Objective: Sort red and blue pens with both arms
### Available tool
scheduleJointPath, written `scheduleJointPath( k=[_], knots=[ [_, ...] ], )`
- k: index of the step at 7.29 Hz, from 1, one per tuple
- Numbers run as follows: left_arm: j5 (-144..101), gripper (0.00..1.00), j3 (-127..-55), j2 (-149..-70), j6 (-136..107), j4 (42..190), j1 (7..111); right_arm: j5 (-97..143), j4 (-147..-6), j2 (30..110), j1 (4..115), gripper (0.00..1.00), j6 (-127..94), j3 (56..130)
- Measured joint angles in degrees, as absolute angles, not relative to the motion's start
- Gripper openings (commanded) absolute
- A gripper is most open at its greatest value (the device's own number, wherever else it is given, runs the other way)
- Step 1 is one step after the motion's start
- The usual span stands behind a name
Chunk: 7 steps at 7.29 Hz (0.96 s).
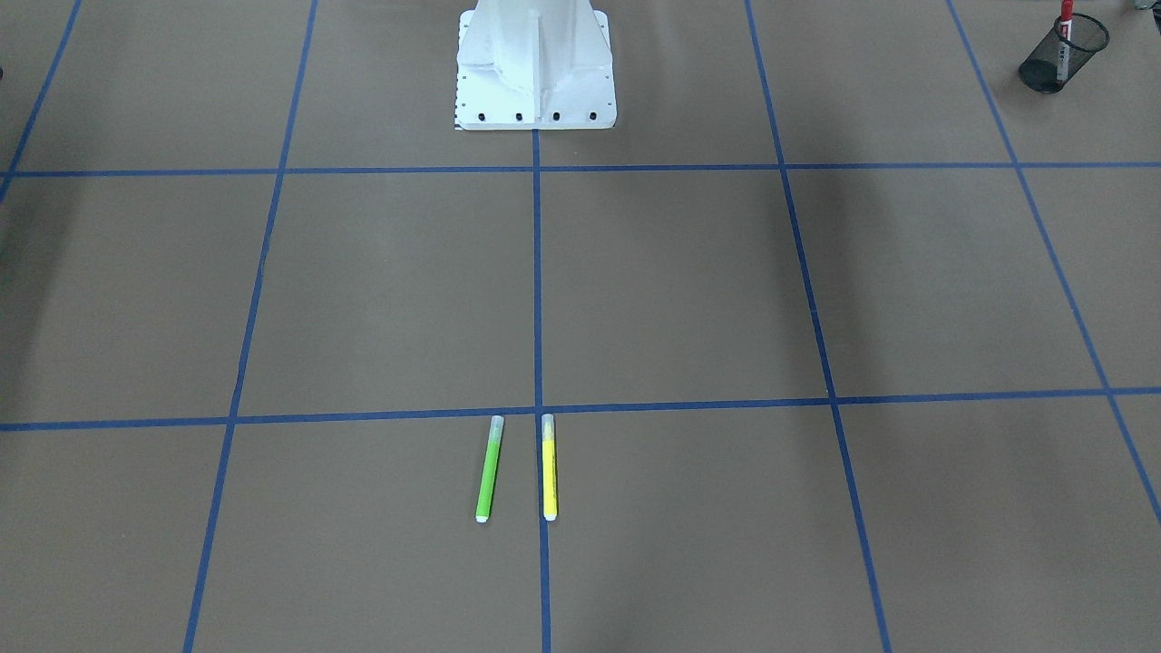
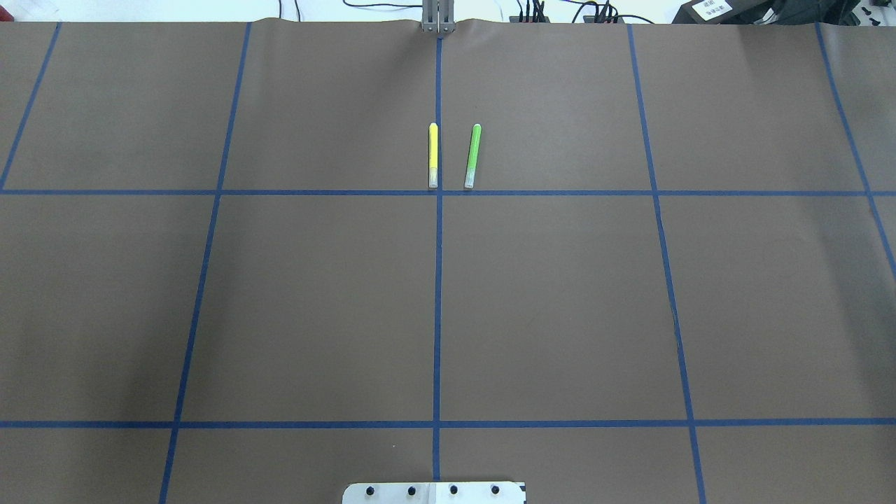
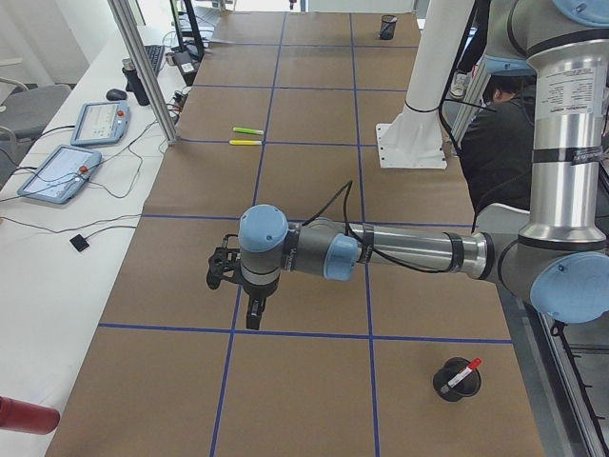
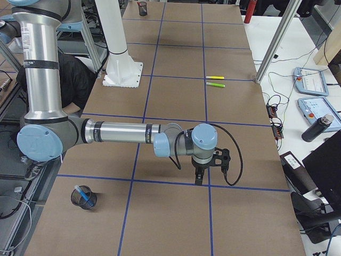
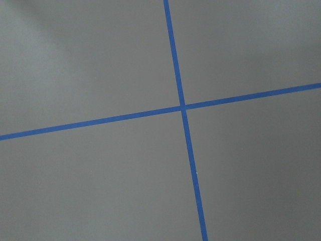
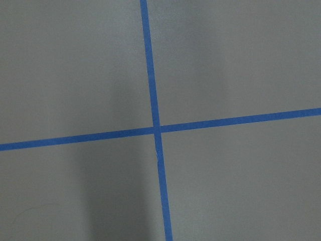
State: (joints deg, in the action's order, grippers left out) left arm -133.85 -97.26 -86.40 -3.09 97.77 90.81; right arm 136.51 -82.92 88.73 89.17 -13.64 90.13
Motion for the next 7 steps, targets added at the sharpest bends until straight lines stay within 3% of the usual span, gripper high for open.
scheduleJointPath(
  k=[7],
  knots=[
    [-133.86,1.0,-96.75,-86.27,-3.18,98.19,90.71,137.61,-83.27,89.13,88.16,0.99,-19.15,93.18]
  ],
)
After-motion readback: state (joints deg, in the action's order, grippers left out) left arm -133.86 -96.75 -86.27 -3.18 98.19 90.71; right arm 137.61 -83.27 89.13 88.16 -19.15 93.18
